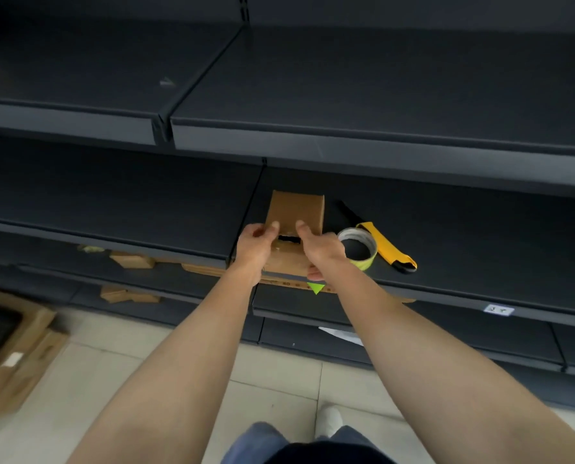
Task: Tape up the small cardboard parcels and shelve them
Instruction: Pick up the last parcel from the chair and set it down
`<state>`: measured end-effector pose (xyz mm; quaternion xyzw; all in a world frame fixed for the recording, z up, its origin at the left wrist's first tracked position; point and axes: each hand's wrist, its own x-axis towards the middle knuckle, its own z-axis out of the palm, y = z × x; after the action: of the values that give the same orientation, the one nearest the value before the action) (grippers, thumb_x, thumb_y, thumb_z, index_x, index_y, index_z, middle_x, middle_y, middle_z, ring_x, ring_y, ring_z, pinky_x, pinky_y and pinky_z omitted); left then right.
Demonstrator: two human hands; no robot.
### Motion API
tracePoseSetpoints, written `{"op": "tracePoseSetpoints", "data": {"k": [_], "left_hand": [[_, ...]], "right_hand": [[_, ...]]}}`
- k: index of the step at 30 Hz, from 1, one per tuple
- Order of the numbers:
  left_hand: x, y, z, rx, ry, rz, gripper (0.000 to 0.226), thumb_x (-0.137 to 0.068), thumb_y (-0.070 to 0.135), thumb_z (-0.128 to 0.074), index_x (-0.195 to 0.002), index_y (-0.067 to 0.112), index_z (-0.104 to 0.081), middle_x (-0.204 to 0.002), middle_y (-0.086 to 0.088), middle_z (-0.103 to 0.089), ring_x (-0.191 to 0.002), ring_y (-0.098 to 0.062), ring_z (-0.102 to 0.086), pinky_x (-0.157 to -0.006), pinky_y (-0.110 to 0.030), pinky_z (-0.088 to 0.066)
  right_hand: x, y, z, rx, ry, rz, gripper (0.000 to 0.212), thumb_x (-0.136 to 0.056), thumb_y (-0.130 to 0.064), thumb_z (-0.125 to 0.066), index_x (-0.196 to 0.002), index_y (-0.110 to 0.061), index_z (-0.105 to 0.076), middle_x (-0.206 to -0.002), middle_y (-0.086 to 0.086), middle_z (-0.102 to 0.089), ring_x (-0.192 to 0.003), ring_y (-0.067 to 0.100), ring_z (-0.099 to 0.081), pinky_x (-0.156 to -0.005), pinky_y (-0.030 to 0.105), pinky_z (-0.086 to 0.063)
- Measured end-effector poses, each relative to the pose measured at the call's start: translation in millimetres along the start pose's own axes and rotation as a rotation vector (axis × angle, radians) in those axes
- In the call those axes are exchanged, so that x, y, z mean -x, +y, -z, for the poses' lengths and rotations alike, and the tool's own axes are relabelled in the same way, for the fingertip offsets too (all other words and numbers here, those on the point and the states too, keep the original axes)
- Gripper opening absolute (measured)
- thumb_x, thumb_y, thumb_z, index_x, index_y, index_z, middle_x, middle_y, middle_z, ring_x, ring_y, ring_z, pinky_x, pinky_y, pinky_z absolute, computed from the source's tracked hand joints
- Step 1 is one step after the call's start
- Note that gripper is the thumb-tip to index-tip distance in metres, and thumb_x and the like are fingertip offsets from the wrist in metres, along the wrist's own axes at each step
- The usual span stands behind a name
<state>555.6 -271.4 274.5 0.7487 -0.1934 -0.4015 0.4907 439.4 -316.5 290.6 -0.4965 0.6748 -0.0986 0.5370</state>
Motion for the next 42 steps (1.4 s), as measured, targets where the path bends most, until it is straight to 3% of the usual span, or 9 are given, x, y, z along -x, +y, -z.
{"op": "tracePoseSetpoints", "data": {"k": [7, 13, 18, 25, 28, 32, 36, 39, 42], "left_hand": [[-10.5, 7.4, -2.3, -0.011, -0.021, 0.060, 0.043, -0.088, 0.018, -0.066, -0.126, 0.008, -0.049, -0.116, -0.012, -0.062, -0.103, -0.027, -0.061, -0.092, -0.042, -0.050], [-17.6, 7.6, 3.3, -0.048, -0.034, -0.007, 0.037, -0.085, 0.014, -0.069, -0.119, 0.006, -0.056, -0.110, -0.011, -0.064, -0.095, -0.023, -0.062, -0.082, -0.034, -0.051], [-26.6, 6.3, 8.2, 0.040, -0.070, 0.024, 0.041, -0.083, 0.017, -0.072, -0.121, 0.009, -0.058, -0.110, -0.005, -0.065, -0.099, -0.023, -0.063, -0.088, -0.034, -0.051], [-27.5, 4.1, 5.5, 0.108, -0.075, 0.006, 0.043, -0.085, 0.017, -0.071, -0.125, 0.012, -0.057, -0.105, 0.000, -0.064, -0.088, -0.013, -0.061, -0.071, -0.020, -0.046], [-25.4, 4.3, 4.0, 0.112, -0.045, 0.001, 0.044, -0.088, 0.017, -0.067, -0.130, 0.011, -0.055, -0.117, -0.004, -0.064, -0.094, -0.014, -0.060, -0.081, -0.024, -0.045], [-22.9, 4.1, 0.0, 0.079, -0.031, -0.026, 0.045, -0.095, 0.019, -0.057, -0.138, 0.010, -0.047, -0.137, -0.006, -0.053, -0.123, -0.021, -0.052, -0.103, -0.027, -0.040], [-22.6, 1.4, -2.6, 0.019, -0.022, -0.055, 0.043, -0.099, 0.021, -0.049, -0.139, 0.010, -0.045, -0.140, -0.008, -0.050, -0.127, -0.022, -0.048, -0.099, -0.023, -0.036], [-23.3, 0.4, -4.3, -0.006, -0.016, -0.058, 0.044, -0.098, 0.023, -0.050, -0.140, 0.010, -0.044, -0.142, -0.007, -0.048, -0.129, -0.023, -0.046, -0.094, -0.020, -0.033], [-22.9, 1.6, -5.3, -0.012, -0.004, -0.050, 0.044, -0.097, 0.023, -0.053, -0.139, 0.010, -0.046, -0.141, -0.007, -0.049, -0.129, -0.023, -0.046, -0.098, -0.023, -0.035]], "right_hand": [[-6.9, -19.1, -5.8, 0.027, 0.014, -0.086, 0.072, -0.082, -0.055, -0.062, -0.131, -0.009, -0.040, -0.127, 0.014, -0.052, -0.102, 0.033, -0.061, -0.068, 0.040, -0.060], [-7.7, -20.6, -12.1, 0.083, 0.072, -0.041, 0.077, -0.075, -0.056, -0.070, -0.128, -0.007, -0.043, -0.119, 0.013, -0.057, -0.089, 0.027, -0.065, -0.064, 0.036, -0.061], [-12.0, -17.6, -14.4, 0.043, 0.101, -0.033, 0.066, -0.082, -0.054, -0.065, -0.124, -0.008, -0.045, -0.117, 0.012, -0.059, -0.086, 0.025, -0.067, -0.066, 0.035, -0.061], [-10.2, -15.6, -15.4, 0.042, 0.127, -0.018, 0.064, -0.084, -0.053, -0.063, -0.124, -0.006, -0.043, -0.112, 0.013, -0.061, -0.077, 0.026, -0.069, -0.059, 0.032, -0.059], [-10.0, -13.6, -9.9, 0.008, 0.082, -0.006, 0.061, -0.084, -0.049, -0.066, -0.122, -0.005, -0.047, -0.110, 0.013, -0.062, -0.073, 0.026, -0.068, -0.053, 0.029, -0.058], [-8.3, -7.0, -3.7, -0.044, 0.030, 0.008, 0.052, -0.084, -0.046, -0.068, -0.113, -0.006, -0.052, -0.104, 0.013, -0.065, -0.074, 0.027, -0.070, -0.063, 0.034, -0.060], [-7.9, 3.0, 6.9, -0.012, 0.124, 0.073, 0.040, -0.089, -0.047, -0.059, -0.085, -0.007, -0.058, -0.089, 0.013, -0.067, -0.076, 0.029, -0.070, -0.066, 0.036, -0.059], [-14.5, 16.6, 24.5, 0.246, 0.470, 0.165, 0.035, -0.093, -0.037, -0.051, -0.090, -0.004, -0.062, -0.092, 0.014, -0.066, -0.088, 0.033, -0.062, -0.072, 0.034, -0.051], [-23.1, 33.9, 33.7, 0.525, 0.400, 0.085, 0.041, -0.090, -0.044, -0.052, -0.111, -0.010, -0.062, -0.116, 0.011, -0.061, -0.120, 0.032, -0.045, -0.096, 0.039, -0.039]]}}
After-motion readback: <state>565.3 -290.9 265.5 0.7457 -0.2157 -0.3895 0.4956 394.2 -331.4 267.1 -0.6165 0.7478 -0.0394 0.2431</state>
